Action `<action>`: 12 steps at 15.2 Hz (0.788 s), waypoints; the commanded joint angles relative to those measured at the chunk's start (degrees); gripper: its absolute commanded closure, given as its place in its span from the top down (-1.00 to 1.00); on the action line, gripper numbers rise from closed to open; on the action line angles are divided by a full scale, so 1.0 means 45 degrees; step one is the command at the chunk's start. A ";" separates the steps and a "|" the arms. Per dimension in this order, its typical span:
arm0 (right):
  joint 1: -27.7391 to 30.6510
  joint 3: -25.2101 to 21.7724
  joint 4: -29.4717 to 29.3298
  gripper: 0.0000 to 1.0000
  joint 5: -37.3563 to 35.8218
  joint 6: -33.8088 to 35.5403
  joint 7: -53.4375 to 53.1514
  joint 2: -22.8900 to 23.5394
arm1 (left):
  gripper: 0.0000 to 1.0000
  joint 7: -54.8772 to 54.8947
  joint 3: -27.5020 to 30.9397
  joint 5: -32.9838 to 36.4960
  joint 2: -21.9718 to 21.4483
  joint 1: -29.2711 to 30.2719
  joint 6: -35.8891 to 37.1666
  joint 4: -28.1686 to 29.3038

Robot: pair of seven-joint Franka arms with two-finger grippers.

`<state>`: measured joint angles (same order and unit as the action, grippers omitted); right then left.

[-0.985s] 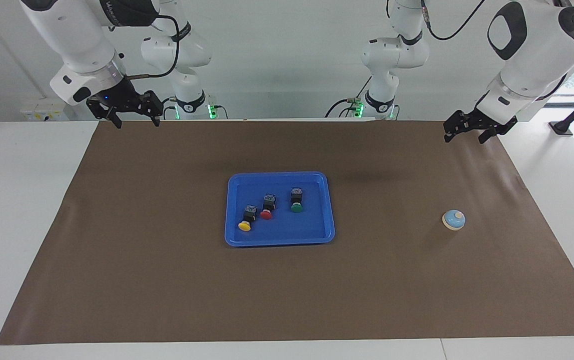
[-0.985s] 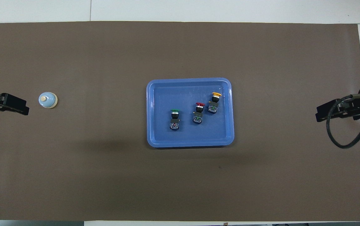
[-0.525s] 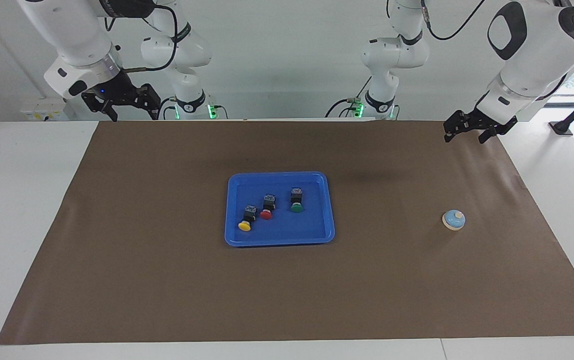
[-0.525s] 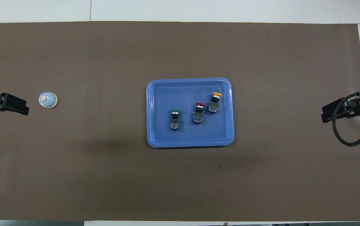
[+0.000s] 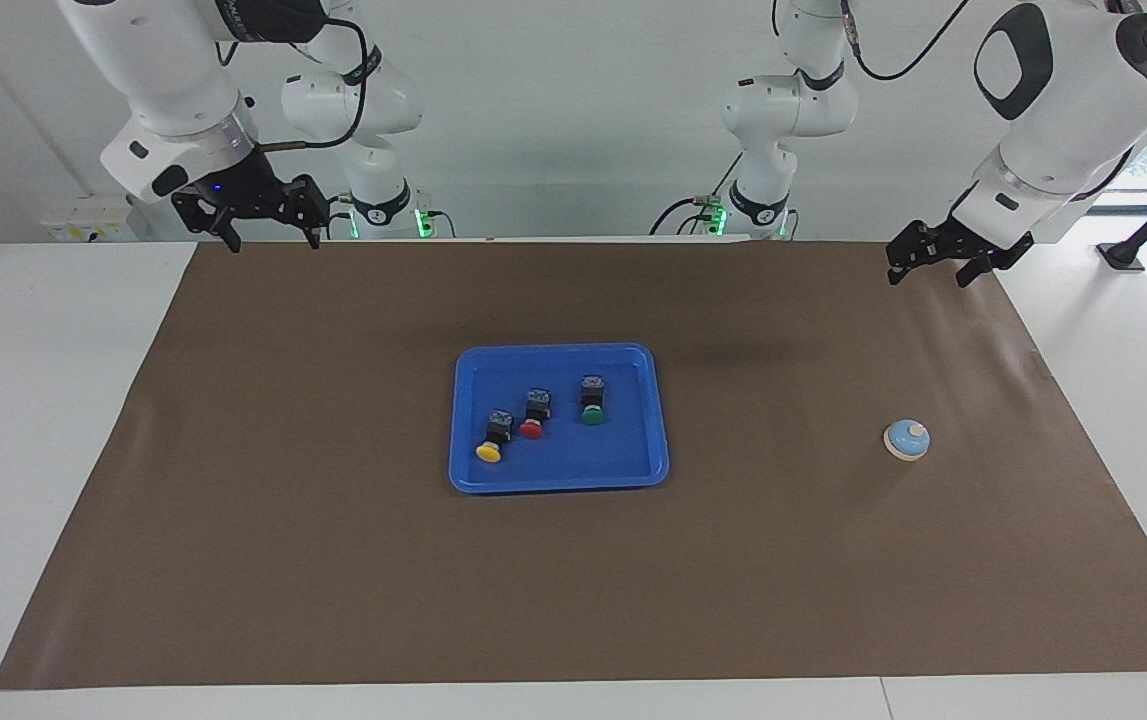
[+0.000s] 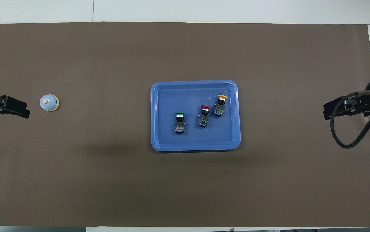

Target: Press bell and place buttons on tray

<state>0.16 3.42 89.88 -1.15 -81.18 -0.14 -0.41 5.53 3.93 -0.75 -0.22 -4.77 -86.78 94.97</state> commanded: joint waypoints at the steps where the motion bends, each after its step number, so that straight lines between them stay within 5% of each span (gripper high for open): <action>1: 0.0179 0.0079 0.1001 1.00 0.0060 -0.0630 0.0265 -0.0535 | 0.48 -0.0116 -0.0034 0.0148 -0.0244 0.0024 -0.0342 0.0164; 2: 0.0217 0.0079 0.1022 1.00 0.0061 -0.0650 0.0265 -0.0535 | -0.44 -0.0077 -0.0014 0.0148 -0.0283 0.0082 -0.0964 0.0319; 3: 0.0276 0.0079 0.1022 1.00 0.0061 -0.0670 0.0265 -0.0535 | -0.99 -0.0116 0.0025 0.0148 -0.0380 0.0218 -0.1473 0.0823; 6: 0.0296 0.0079 0.1042 1.00 0.0061 -0.0670 0.0265 -0.0535 | -1.00 -0.0116 0.0005 0.0148 -0.0402 0.1116 -0.2821 0.1939; 12: 0.0276 0.0060 0.0983 1.00 0.0080 -0.0612 0.0265 -0.0516 | -1.00 -0.0019 0.0005 0.0148 0.2174 0.1626 -0.5828 0.2156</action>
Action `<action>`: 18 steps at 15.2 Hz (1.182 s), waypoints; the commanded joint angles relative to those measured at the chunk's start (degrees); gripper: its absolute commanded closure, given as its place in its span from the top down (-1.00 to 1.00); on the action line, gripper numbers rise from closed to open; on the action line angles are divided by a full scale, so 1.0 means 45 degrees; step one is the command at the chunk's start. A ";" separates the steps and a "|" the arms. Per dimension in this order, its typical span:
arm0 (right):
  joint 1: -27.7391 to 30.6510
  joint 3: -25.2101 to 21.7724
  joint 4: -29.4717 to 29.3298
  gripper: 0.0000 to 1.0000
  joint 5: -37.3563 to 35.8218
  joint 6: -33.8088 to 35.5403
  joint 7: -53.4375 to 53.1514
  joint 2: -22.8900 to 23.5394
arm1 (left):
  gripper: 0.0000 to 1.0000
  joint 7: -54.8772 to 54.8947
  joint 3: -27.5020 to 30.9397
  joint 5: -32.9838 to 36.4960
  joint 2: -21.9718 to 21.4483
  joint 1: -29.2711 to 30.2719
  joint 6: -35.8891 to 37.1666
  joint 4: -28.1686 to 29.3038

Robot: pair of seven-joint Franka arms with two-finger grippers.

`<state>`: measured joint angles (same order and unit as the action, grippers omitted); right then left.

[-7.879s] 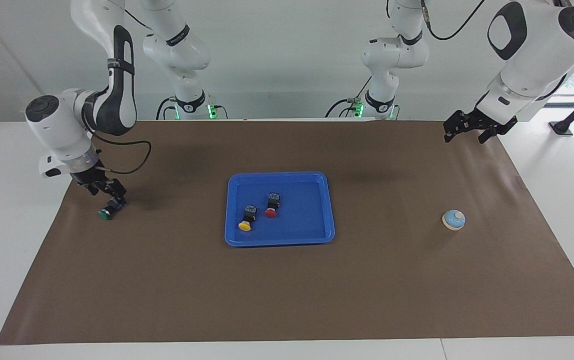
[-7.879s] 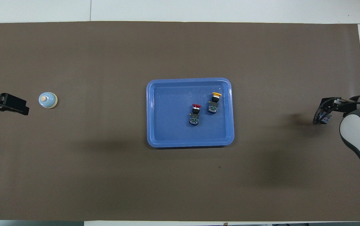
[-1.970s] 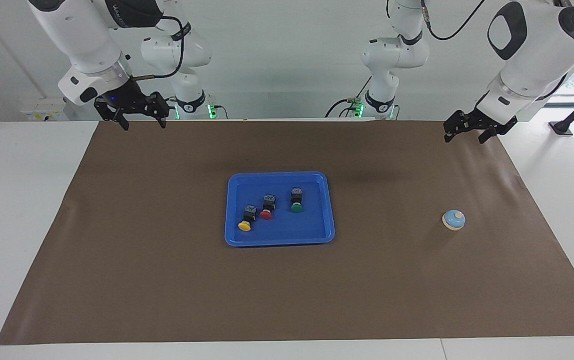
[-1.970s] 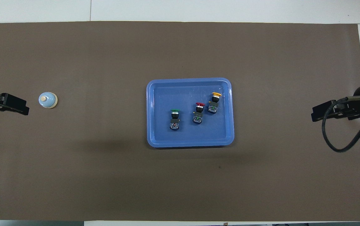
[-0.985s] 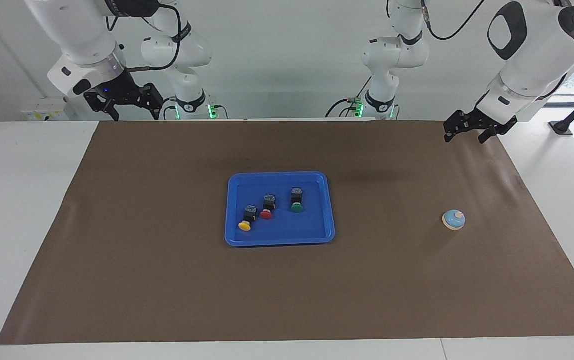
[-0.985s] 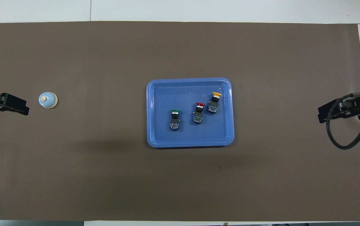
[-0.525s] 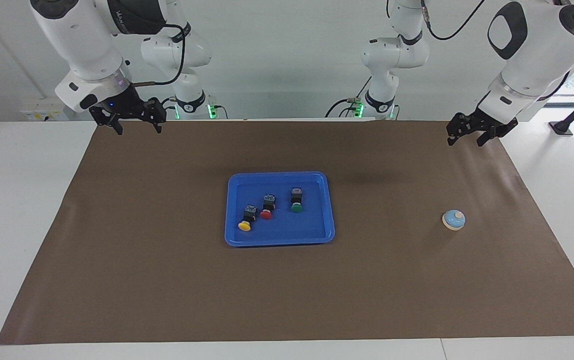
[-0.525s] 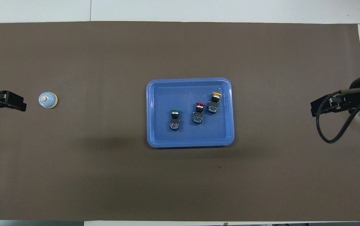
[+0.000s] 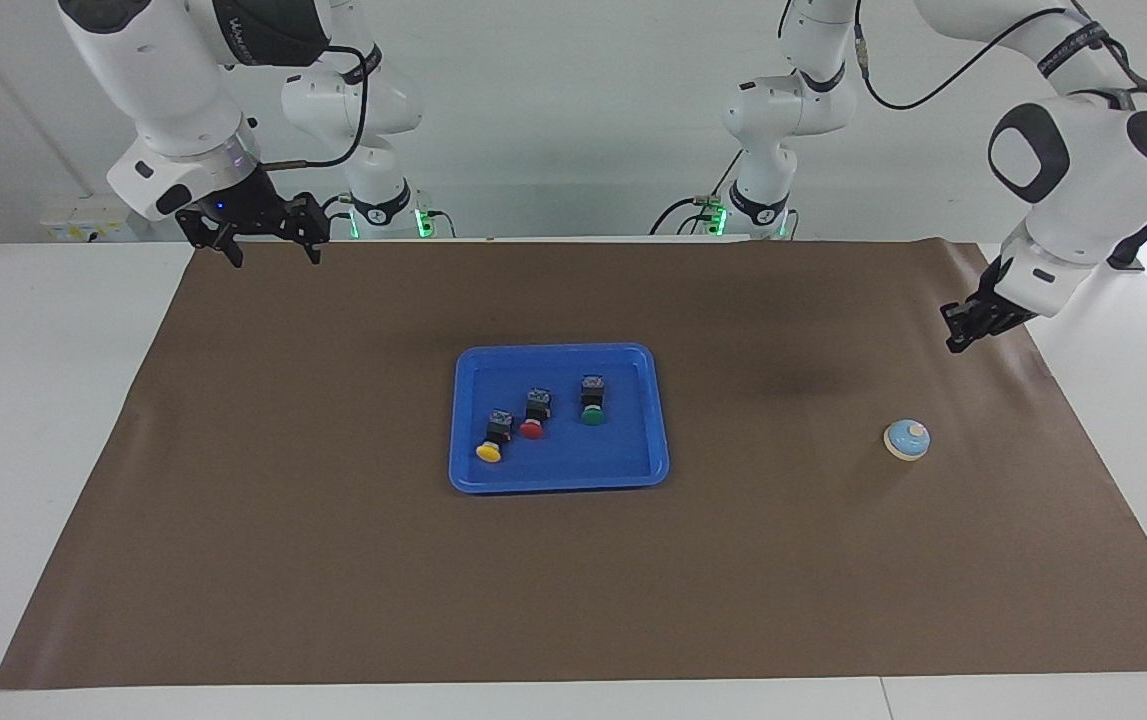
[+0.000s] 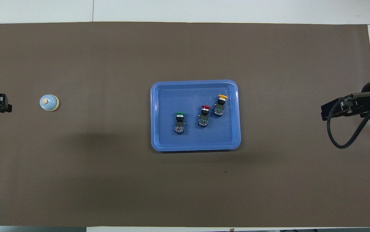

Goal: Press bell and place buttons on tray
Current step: 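Lower the left gripper onto the white bell to press it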

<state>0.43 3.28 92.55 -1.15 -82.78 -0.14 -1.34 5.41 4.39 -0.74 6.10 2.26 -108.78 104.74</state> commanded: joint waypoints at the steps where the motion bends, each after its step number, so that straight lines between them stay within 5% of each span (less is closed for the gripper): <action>1: 0.0217 0.0111 0.0391 1.00 0.0080 -0.0257 0.0265 -0.0308 | -1.00 0.0010 -0.0097 0.0145 0.0966 0.0102 -0.1542 0.0160; 8: 0.0237 0.0091 0.0332 1.00 0.0080 -0.0159 0.0343 -0.0599 | -1.00 0.0029 -0.0097 0.0164 0.2588 0.0083 -0.3306 0.0318; 15: 0.0256 0.0111 0.0293 1.00 0.0099 -0.0159 0.0343 -0.0659 | -1.00 0.0029 -0.0097 0.0164 0.2414 0.0024 -0.4827 0.2072; 18: 0.0276 0.0072 0.0391 1.00 0.0587 -0.0101 0.0304 -0.0698 | -1.00 0.0049 -0.0097 0.0164 0.2433 0.0064 -0.4520 0.1882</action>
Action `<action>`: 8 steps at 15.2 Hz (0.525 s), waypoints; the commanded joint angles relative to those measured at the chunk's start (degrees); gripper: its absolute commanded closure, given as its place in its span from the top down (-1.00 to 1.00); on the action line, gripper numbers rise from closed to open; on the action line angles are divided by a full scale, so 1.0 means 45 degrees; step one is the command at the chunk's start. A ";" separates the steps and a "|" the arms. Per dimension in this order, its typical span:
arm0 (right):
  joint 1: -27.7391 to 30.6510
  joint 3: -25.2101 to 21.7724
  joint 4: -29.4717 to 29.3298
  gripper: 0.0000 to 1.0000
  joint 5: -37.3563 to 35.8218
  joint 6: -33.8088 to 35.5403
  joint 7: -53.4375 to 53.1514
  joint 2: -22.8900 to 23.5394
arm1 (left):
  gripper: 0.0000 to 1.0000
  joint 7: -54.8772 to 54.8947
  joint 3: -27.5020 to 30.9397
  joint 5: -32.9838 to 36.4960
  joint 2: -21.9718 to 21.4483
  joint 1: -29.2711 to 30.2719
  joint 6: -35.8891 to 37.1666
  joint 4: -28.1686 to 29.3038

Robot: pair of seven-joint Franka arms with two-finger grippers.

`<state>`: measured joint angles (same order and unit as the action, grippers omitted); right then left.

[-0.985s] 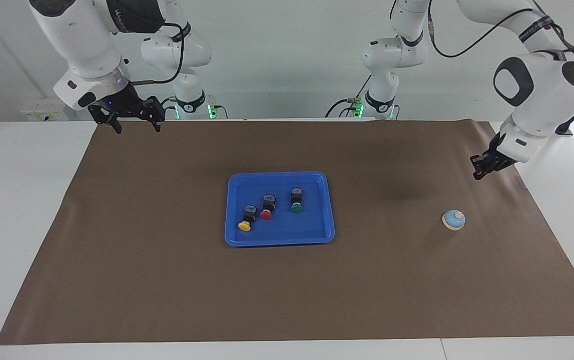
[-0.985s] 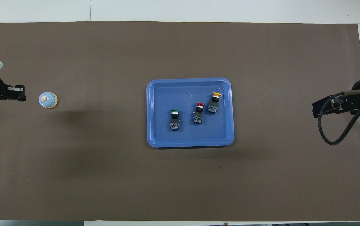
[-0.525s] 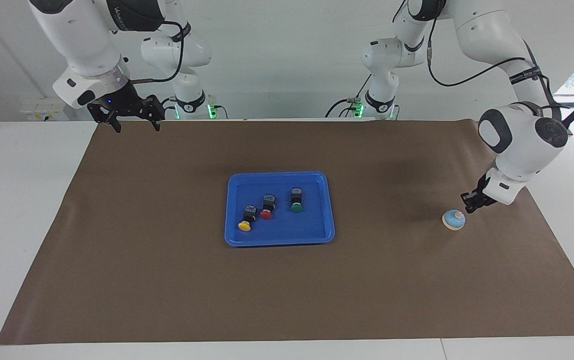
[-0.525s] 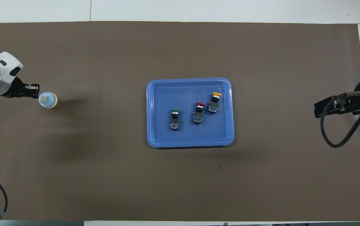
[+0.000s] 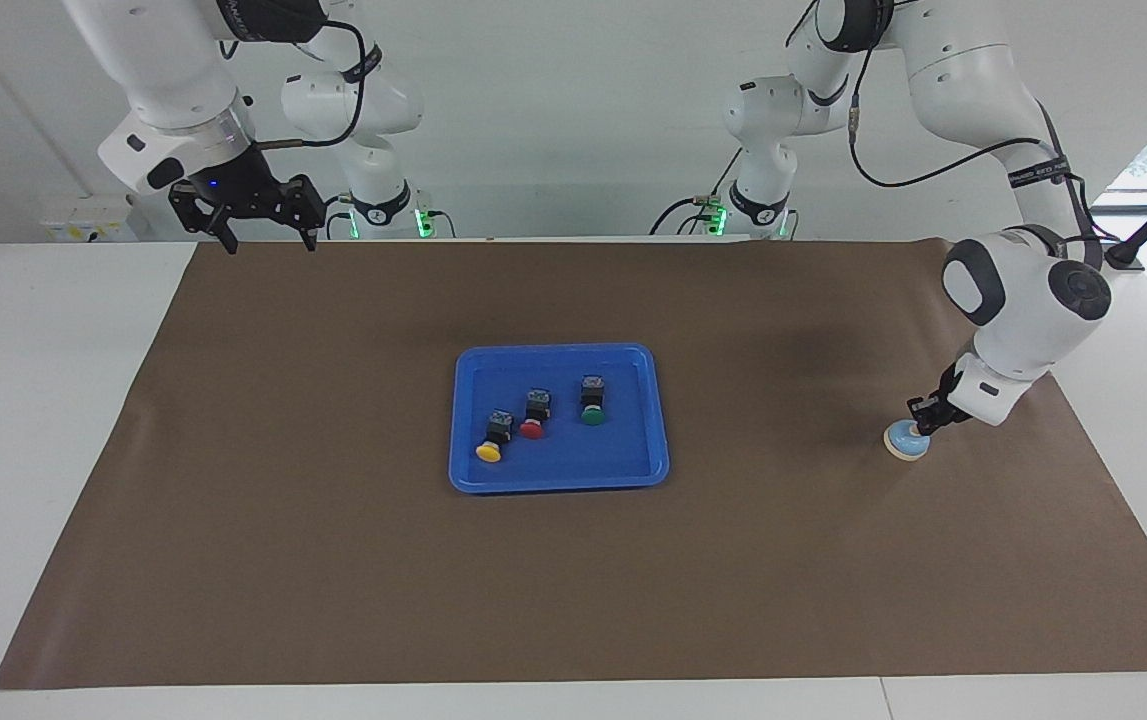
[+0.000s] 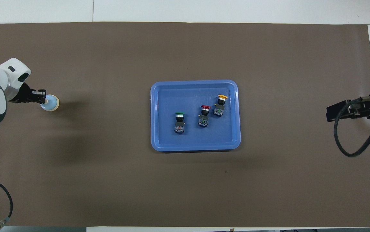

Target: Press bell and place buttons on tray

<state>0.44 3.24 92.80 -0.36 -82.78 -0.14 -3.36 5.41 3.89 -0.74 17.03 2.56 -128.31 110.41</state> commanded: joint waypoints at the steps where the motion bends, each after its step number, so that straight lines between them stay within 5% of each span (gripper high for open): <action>1: 0.0293 0.0080 0.0316 1.00 0.0411 -0.0101 0.0323 -0.0250 | -1.00 0.0049 0.0014 0.0164 0.0005 -0.0060 0.0229 0.0233; 4: 0.0294 0.0061 0.0316 1.00 0.0411 -0.0140 0.0343 -0.0250 | -1.00 0.0029 -0.0005 0.0164 -0.0345 -0.0099 0.3170 -0.1541; 5: 0.0293 0.0060 0.0316 1.00 0.0392 -0.0120 0.0265 -0.0250 | -0.71 -0.0029 -0.0063 0.0164 -0.0579 -0.0138 0.4188 -0.2050; 6: 0.0293 0.0060 0.0296 1.00 0.0392 -0.0120 0.0303 -0.0250 | -0.14 -0.0068 -0.0064 0.0164 -0.0871 -0.0274 0.4874 -0.2326; 7: 0.0293 0.0060 0.0315 1.00 0.0392 -0.0120 0.0284 -0.0250 | 0.77 -0.0107 -0.0064 0.0164 -0.1048 -0.0391 0.5229 -0.2406; 8: 0.0293 0.0060 0.0316 1.00 0.0392 -0.0120 0.0284 -0.0250 | 1.00 -0.0127 -0.0122 0.0164 -0.1243 -0.0470 0.5562 -0.2407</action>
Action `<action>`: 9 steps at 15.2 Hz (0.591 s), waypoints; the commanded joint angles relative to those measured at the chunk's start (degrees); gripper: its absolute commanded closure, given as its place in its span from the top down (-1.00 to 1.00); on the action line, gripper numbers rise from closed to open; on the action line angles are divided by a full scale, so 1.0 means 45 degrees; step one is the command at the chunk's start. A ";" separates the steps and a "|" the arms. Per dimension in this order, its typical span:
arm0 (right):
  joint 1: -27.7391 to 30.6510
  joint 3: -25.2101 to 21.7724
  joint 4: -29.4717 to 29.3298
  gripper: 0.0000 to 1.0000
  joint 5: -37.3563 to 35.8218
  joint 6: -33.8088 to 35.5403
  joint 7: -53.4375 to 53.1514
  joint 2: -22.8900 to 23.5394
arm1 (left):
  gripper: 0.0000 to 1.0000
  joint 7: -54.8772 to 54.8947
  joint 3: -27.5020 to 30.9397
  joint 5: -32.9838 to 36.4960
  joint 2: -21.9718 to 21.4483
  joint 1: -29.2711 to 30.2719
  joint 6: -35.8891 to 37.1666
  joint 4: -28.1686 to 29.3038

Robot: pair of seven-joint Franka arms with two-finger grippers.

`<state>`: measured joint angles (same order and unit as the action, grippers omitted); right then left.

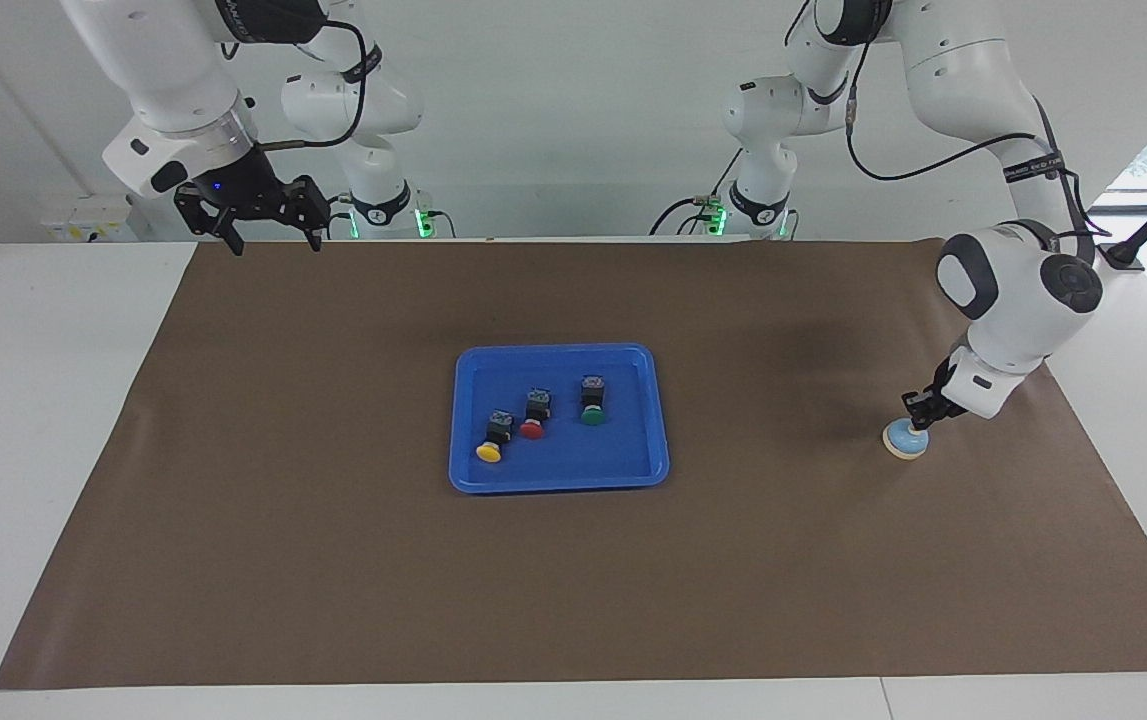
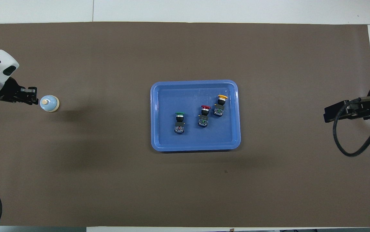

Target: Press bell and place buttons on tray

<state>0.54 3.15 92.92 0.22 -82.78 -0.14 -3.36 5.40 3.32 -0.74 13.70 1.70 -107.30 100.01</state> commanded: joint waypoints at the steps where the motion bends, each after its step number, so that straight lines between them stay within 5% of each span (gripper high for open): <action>1: 0.0270 0.0081 0.0290 1.00 0.0264 -0.0120 0.0284 -0.0250 | 1.00 -0.0126 0.0005 0.0164 -0.1027 -0.0434 0.1533 -0.0057; 6: 0.0270 0.0081 0.0290 1.00 0.0264 -0.0120 0.0284 -0.0250 | 1.00 -0.0145 -0.0034 0.0106 -0.3353 -0.0669 0.4055 -0.0037; 9: 0.0270 0.0081 0.0289 1.00 0.0264 -0.0120 0.0284 -0.0250 | 1.00 -0.0321 -0.0014 0.0105 -0.3512 -0.0866 0.4527 0.0021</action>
<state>0.58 3.15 92.92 0.22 -82.78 -0.14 -3.36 5.12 2.81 -0.74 -1.68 -1.07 -87.85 98.80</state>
